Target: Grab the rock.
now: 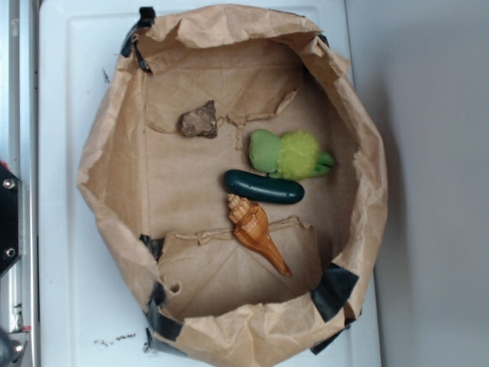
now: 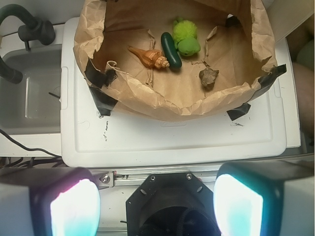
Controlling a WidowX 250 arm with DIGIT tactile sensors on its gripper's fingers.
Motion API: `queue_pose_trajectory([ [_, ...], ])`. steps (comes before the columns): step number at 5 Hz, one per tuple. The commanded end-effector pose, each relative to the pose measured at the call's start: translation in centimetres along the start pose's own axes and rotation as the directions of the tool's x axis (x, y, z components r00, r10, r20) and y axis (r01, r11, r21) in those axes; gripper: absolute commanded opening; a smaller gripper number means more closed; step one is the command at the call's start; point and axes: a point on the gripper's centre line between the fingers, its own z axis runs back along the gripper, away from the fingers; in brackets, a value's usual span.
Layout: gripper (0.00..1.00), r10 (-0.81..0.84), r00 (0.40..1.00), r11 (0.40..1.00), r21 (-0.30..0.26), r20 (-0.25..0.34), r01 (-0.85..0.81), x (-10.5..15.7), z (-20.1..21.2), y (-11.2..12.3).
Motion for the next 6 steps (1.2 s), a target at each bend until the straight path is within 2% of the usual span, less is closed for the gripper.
queue_pose_trajectory([
  [1,1.00,0.000,1.000,1.000,0.000,0.000,0.000,0.0,0.0,0.0],
  [2,1.00,-0.128,0.992,0.992,0.011,-0.015,0.128,5.0,-0.7,1.5],
  [3,1.00,-0.113,0.993,0.993,0.043,0.033,0.111,9.6,-1.1,3.4],
  [6,1.00,-0.113,0.993,0.993,0.043,0.033,0.111,9.6,-1.1,3.4],
])
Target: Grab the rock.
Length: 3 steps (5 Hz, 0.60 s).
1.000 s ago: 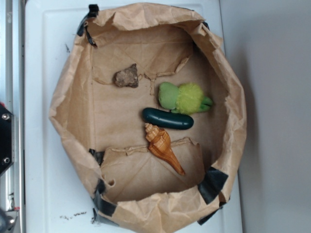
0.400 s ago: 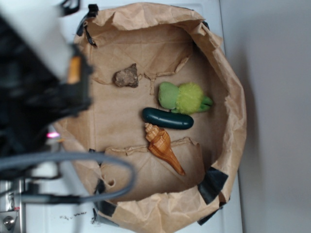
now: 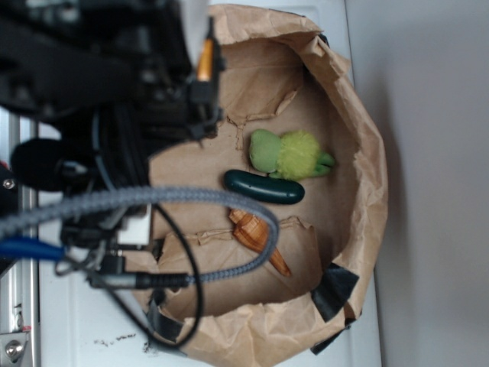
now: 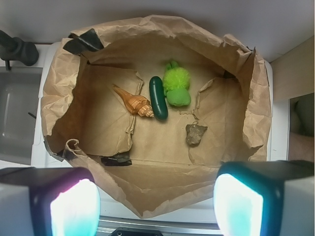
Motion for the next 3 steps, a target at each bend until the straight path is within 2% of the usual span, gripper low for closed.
queue_pose_trajectory([
  [1,1.00,-0.228,0.974,0.970,0.088,0.003,0.227,3.2,-4.1,0.6],
  [2,1.00,-0.202,0.978,0.973,0.101,-0.053,0.207,4.9,-9.5,2.5],
  [3,1.00,-0.278,0.952,0.957,0.053,-0.126,0.286,5.2,-13.9,3.6],
])
